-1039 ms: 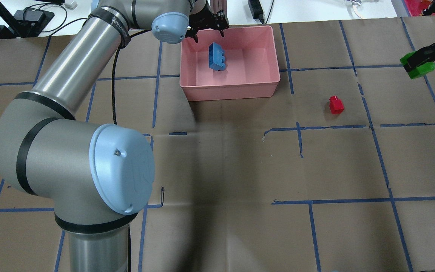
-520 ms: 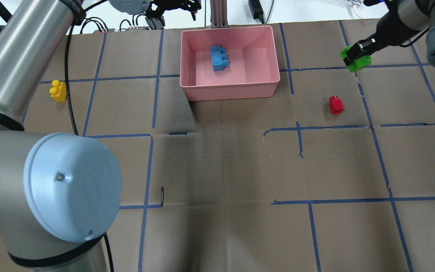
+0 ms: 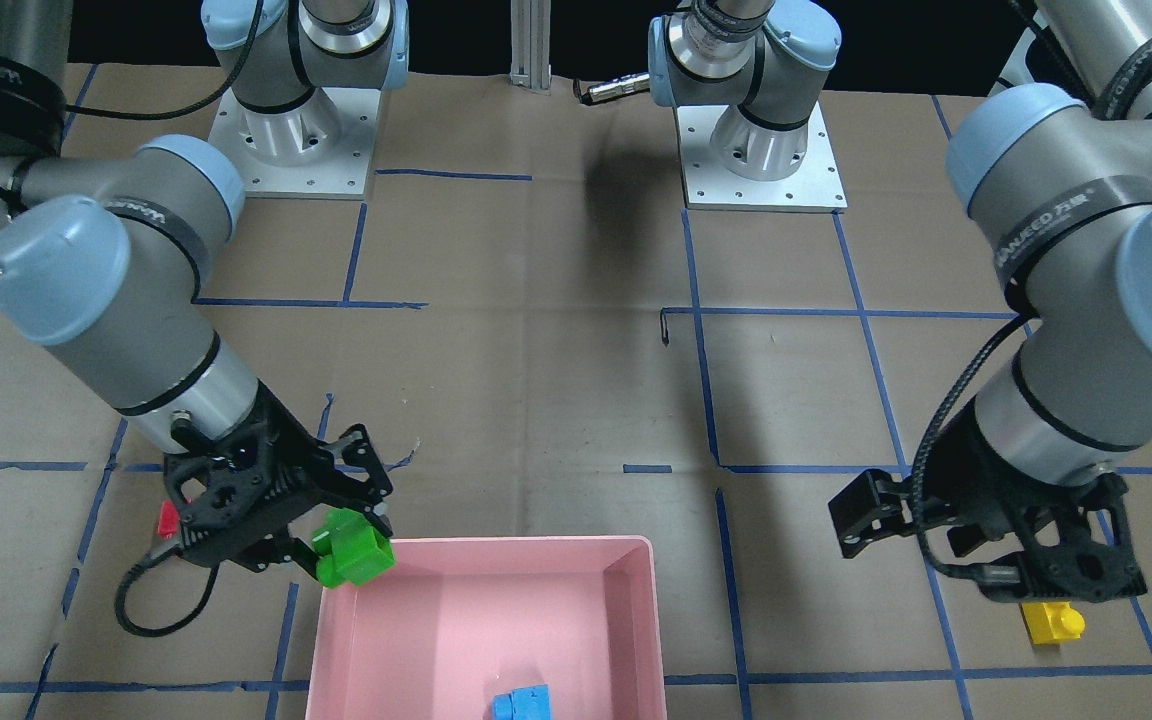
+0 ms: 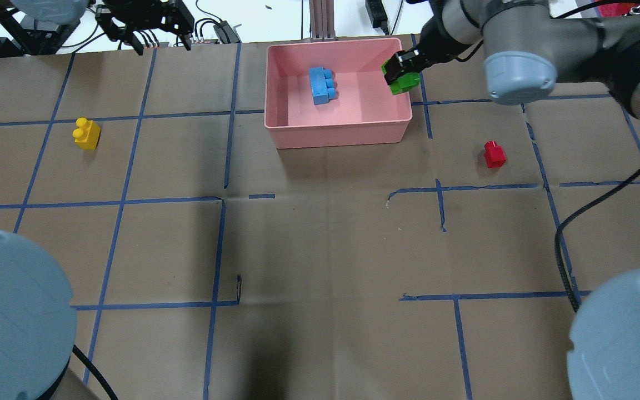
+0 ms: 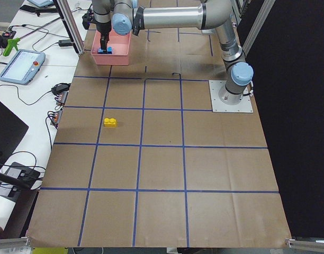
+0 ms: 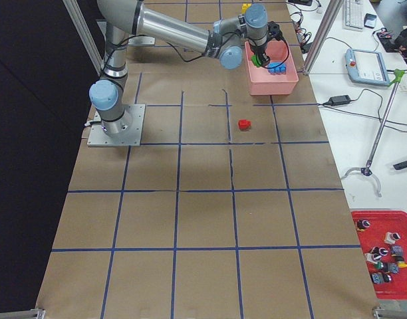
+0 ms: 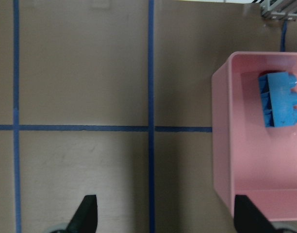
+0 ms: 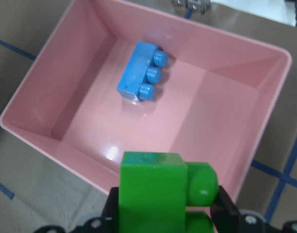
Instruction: Put all blocks into box
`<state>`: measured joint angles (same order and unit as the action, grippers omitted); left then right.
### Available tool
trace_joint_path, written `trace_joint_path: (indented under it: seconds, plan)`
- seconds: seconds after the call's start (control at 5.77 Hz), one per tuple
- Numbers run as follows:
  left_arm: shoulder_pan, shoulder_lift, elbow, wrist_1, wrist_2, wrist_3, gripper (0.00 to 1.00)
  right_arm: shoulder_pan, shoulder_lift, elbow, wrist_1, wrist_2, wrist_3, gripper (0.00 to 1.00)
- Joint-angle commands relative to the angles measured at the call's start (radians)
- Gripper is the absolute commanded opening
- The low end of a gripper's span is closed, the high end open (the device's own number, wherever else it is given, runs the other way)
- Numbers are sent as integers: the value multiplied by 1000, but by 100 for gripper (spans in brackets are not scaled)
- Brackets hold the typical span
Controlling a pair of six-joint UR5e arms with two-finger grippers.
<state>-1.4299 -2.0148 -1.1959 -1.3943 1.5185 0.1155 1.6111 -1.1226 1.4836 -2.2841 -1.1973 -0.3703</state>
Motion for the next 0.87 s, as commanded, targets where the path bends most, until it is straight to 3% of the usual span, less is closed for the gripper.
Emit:
trace_joint_path:
  seconds: [0.0,0.35,0.52,0.69]
  plan:
    - [220,12,-60,0,-3,192,100,67,128,-104,-74,1,56,7]
    - [353,-56,-48,8,-1,352,100,67,142,-109,-86,5,56,10]
    - [361,-123,-39,68,-1,355,100,67,150,-109,-183,7,56,63]
    - [361,-198,-57,180,-3,354,100,69,162,-108,-301,18,57,99]
